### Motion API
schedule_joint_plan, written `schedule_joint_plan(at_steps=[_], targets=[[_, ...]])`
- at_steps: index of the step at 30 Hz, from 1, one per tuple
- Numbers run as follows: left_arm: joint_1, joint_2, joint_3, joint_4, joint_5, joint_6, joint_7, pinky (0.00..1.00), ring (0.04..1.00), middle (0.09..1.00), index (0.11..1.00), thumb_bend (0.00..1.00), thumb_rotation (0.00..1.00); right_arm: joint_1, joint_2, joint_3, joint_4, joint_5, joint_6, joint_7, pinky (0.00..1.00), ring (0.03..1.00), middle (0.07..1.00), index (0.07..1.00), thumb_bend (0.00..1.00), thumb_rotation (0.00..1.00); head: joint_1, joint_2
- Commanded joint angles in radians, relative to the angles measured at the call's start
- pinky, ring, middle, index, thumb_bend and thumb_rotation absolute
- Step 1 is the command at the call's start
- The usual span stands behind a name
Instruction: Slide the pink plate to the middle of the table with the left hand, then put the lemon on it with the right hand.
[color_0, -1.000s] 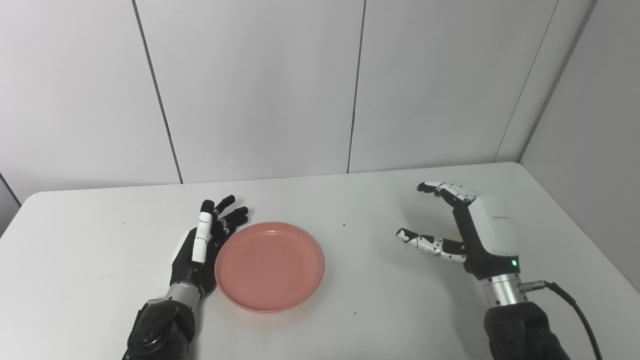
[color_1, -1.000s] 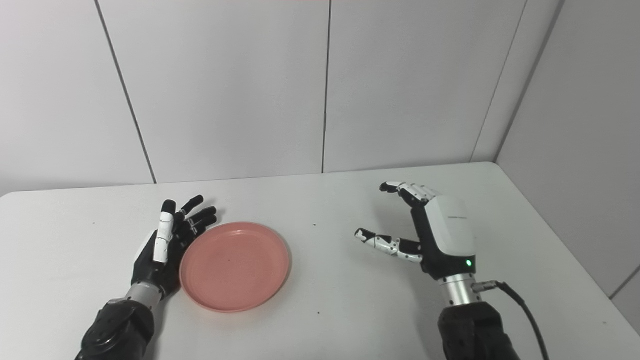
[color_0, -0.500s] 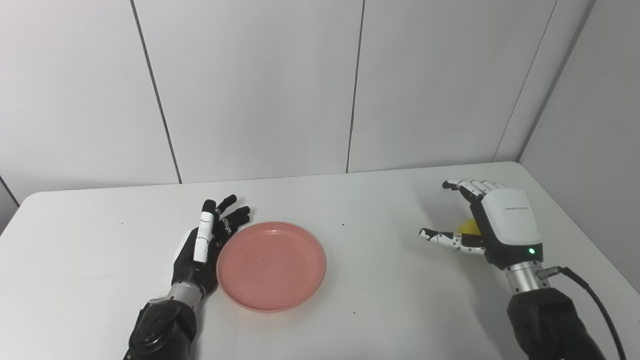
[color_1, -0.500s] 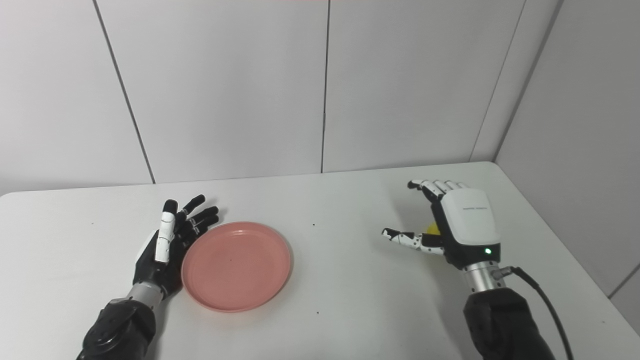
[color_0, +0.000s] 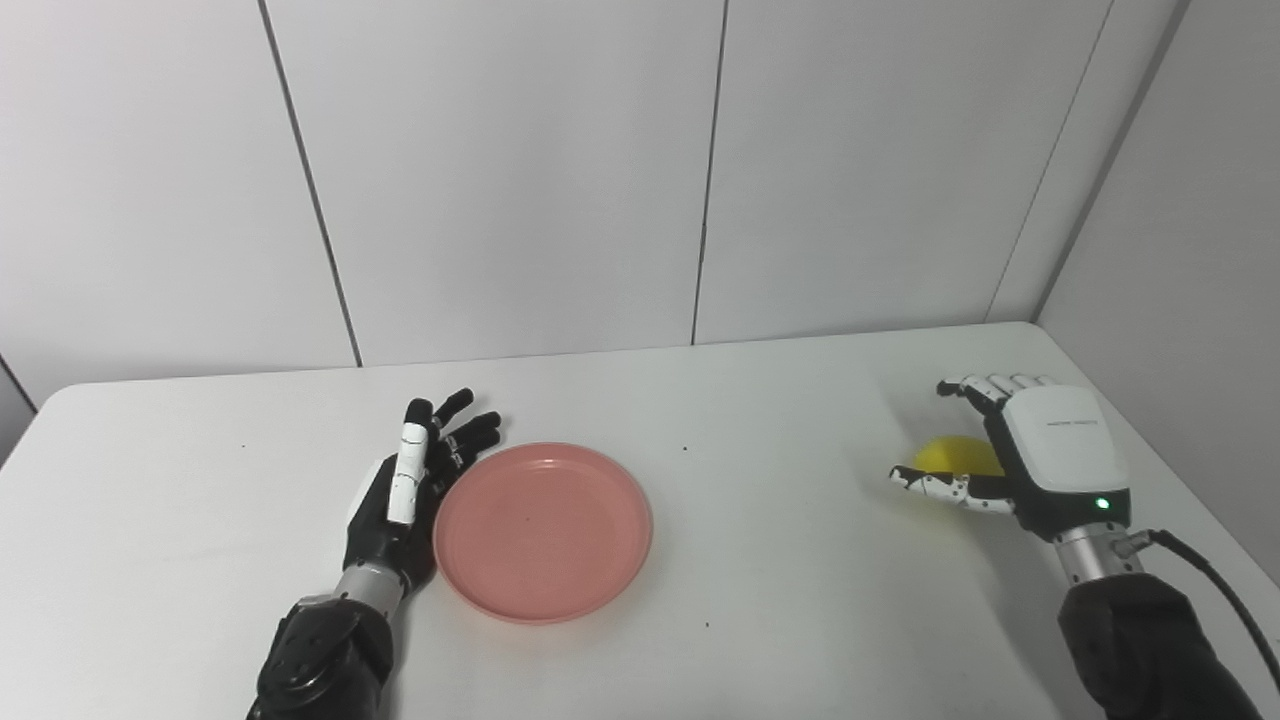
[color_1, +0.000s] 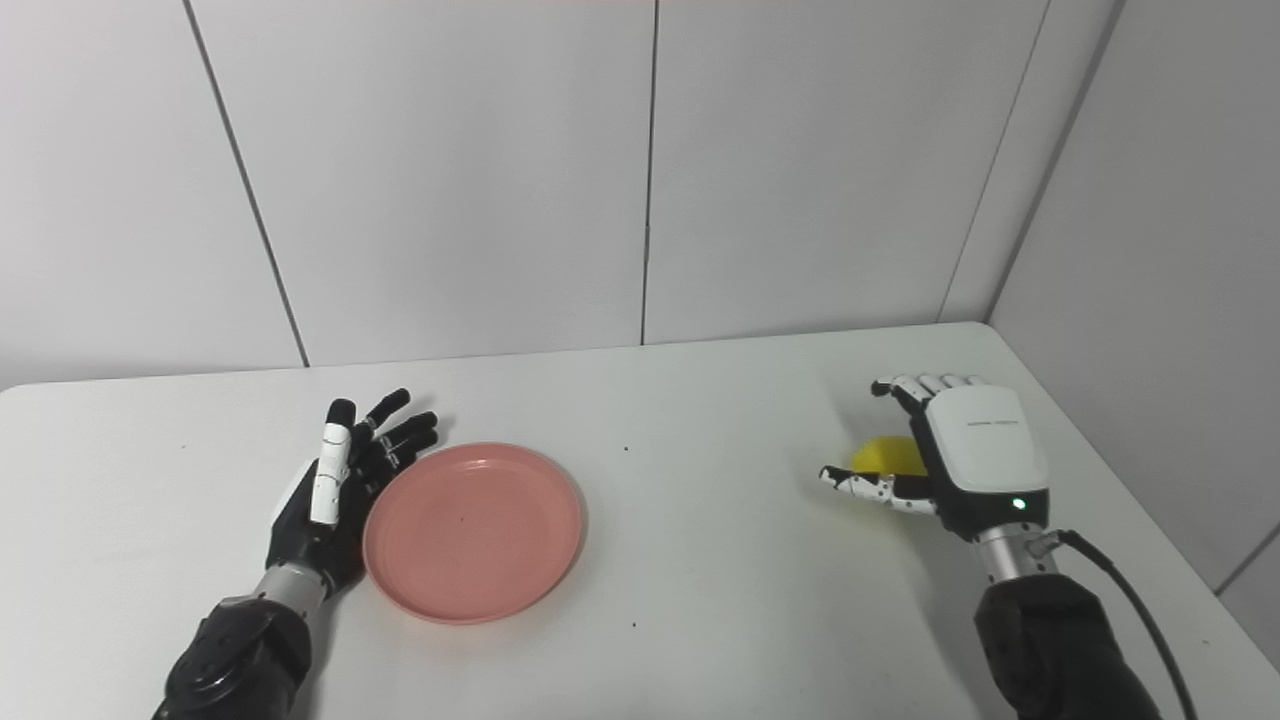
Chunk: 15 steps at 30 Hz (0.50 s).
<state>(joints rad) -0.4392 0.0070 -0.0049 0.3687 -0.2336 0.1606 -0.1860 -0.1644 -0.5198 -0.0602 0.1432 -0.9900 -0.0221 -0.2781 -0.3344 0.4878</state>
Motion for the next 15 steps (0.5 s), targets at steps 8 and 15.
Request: schedule_joint_plan(at_steps=[8, 15], targets=[[0.034, -0.012, -0.022, 0.066, 0.010, 0.065, -0.016, 0.98, 0.841, 0.795, 0.867, 0.86, 0.91, -0.029, -0.012, 0.022, 0.072, 0.041, 0.061, -0.035, 0.73, 0.707, 0.707, 0.691, 0.86, 0.77, 0.002, -0.005], [0.030, -0.016, -0.020, 0.078, 0.014, 0.057, -0.007, 0.97, 0.839, 0.789, 0.859, 0.86, 0.90, -0.045, -0.018, 0.039, 0.101, 0.065, 0.073, -0.051, 0.73, 0.709, 0.714, 0.702, 0.85, 0.77, 0.007, -0.011]])
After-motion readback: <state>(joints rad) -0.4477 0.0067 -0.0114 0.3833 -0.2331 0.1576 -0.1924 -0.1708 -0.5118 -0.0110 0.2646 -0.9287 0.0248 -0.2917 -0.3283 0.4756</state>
